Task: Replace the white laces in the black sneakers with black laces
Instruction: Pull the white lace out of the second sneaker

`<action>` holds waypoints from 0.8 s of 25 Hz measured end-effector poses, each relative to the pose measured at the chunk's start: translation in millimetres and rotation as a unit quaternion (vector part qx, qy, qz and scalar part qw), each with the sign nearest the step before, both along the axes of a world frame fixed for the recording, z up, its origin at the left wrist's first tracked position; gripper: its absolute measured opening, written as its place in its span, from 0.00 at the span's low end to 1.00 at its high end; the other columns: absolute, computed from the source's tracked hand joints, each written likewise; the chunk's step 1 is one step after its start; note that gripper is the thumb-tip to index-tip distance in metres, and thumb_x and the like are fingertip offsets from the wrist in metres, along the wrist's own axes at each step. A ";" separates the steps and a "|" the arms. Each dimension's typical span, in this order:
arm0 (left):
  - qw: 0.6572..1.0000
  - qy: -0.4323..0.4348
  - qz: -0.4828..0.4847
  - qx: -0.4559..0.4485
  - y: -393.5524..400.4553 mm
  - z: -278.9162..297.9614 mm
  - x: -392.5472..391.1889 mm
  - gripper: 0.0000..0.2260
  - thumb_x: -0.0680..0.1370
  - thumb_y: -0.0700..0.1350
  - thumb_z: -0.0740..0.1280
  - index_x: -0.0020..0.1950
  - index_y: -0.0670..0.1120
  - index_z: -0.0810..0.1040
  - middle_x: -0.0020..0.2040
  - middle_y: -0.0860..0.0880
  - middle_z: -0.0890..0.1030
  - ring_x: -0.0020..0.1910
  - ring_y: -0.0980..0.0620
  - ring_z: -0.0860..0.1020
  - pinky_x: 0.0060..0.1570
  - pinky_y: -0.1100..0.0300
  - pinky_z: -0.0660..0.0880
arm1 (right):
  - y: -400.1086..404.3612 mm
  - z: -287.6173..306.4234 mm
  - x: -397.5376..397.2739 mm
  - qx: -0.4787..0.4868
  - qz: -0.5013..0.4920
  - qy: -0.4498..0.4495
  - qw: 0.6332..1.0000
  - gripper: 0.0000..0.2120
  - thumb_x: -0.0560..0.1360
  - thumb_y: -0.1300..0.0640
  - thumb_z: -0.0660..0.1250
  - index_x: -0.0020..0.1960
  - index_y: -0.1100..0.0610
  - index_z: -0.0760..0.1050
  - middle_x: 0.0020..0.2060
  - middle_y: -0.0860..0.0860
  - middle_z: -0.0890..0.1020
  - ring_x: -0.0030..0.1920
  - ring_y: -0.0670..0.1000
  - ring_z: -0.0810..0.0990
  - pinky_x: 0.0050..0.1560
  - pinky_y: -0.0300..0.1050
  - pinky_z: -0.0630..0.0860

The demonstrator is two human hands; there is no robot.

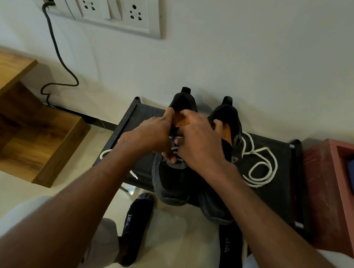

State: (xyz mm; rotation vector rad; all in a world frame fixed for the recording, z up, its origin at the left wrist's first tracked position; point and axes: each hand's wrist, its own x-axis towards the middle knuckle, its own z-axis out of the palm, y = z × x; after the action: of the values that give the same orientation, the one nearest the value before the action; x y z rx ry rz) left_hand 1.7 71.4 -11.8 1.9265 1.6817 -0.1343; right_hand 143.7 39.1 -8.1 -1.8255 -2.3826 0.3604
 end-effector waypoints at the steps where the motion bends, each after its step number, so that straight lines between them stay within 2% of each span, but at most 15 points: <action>1: 1.000 -0.001 0.003 0.004 -0.1 -1.3 -0.4 0.46 0.63 0.46 0.86 0.69 0.50 0.59 0.60 0.46 0.79 0.52 0.46 0.76 0.47 0.52 0.73 | -1.2 -3.6 -4.0 -0.019 0.002 -0.001 1.000 0.12 0.75 0.50 0.75 0.59 0.48 0.85 0.77 0.45 0.67 0.78 0.51 0.62 0.77 0.66 0.52; 4: 1.000 -0.009 0.023 0.006 -0.8 -0.9 -0.6 0.44 0.62 0.45 0.86 0.67 0.50 0.60 0.56 0.46 0.78 0.49 0.46 0.76 0.44 0.53 0.71 | 5.5 -4.1 2.4 -0.009 -0.031 0.084 0.996 0.08 0.76 0.53 0.75 0.54 0.45 0.86 0.70 0.42 0.74 0.71 0.48 0.70 0.76 0.63 0.58; 7: 0.999 -0.025 0.028 -0.007 -3.0 2.7 -1.3 0.44 0.62 0.45 0.86 0.68 0.50 0.60 0.49 0.50 0.75 0.43 0.52 0.74 0.39 0.57 0.68 | 12.1 3.7 24.7 -0.048 -0.117 0.253 0.959 0.03 0.74 0.51 0.77 0.48 0.44 0.88 0.61 0.39 0.76 0.63 0.45 0.75 0.69 0.58 0.71; 8: 0.999 -0.030 0.028 -0.010 -3.1 3.1 -2.2 0.44 0.62 0.45 0.86 0.67 0.50 0.60 0.48 0.51 0.74 0.42 0.53 0.73 0.38 0.58 0.67 | 9.2 5.9 29.4 -0.054 -0.133 0.269 0.952 0.04 0.74 0.51 0.77 0.48 0.45 0.87 0.61 0.39 0.76 0.63 0.45 0.75 0.68 0.57 0.72; 9: 0.999 -0.031 0.027 -0.011 -3.0 3.1 -2.6 0.43 0.62 0.45 0.86 0.67 0.51 0.60 0.48 0.50 0.75 0.43 0.52 0.73 0.40 0.57 0.68 | 4.8 7.1 31.6 -0.046 -0.138 0.247 0.958 0.05 0.75 0.52 0.76 0.51 0.45 0.86 0.63 0.41 0.75 0.65 0.46 0.75 0.69 0.58 0.72; 12: 0.999 -0.022 0.020 -0.013 -2.4 3.8 -0.6 0.43 0.63 0.46 0.86 0.67 0.50 0.60 0.49 0.51 0.75 0.48 0.49 0.74 0.45 0.54 0.69 | -3.7 5.8 24.4 0.067 -0.084 0.081 0.991 0.14 0.77 0.53 0.72 0.63 0.48 0.82 0.74 0.47 0.68 0.75 0.52 0.67 0.74 0.63 0.64; 14: 1.000 -0.011 0.012 -0.008 -1.0 2.6 1.6 0.46 0.62 0.46 0.86 0.70 0.49 0.59 0.52 0.49 0.76 0.50 0.48 0.73 0.46 0.53 0.69 | -0.5 4.6 14.4 0.064 -0.013 0.021 0.998 0.12 0.78 0.52 0.71 0.62 0.47 0.83 0.79 0.47 0.63 0.80 0.53 0.59 0.76 0.68 0.55; 16: 1.000 -0.005 0.009 0.002 0.6 -0.1 1.1 0.48 0.62 0.46 0.86 0.71 0.48 0.58 0.56 0.46 0.78 0.50 0.47 0.74 0.46 0.53 0.71 | 1.7 0.6 3.2 -0.010 0.028 0.005 1.000 0.11 0.78 0.50 0.72 0.60 0.47 0.84 0.80 0.46 0.62 0.81 0.52 0.56 0.77 0.71 0.49; 17: 1.000 -0.007 0.009 0.007 0.9 -1.6 0.4 0.47 0.62 0.45 0.86 0.70 0.48 0.58 0.57 0.46 0.79 0.49 0.47 0.75 0.45 0.53 0.71 | 1.4 -2.8 -1.0 -0.033 0.032 0.008 0.999 0.11 0.77 0.50 0.73 0.59 0.47 0.84 0.79 0.46 0.64 0.80 0.52 0.57 0.77 0.71 0.48; 20: 0.999 -0.013 0.028 0.012 -0.8 -3.7 1.2 0.42 0.62 0.44 0.86 0.64 0.49 0.60 0.52 0.48 0.78 0.48 0.47 0.75 0.42 0.55 0.70 | 7.9 -10.2 1.2 -0.006 -0.007 0.074 0.997 0.06 0.77 0.54 0.73 0.52 0.46 0.86 0.67 0.43 0.75 0.70 0.49 0.71 0.76 0.66 0.55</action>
State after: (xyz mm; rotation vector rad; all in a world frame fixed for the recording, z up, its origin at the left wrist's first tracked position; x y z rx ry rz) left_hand 2.8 70.7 -15.5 1.8892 1.7264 -0.0679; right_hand 145.0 47.0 -18.3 -1.7542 -2.2726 0.4909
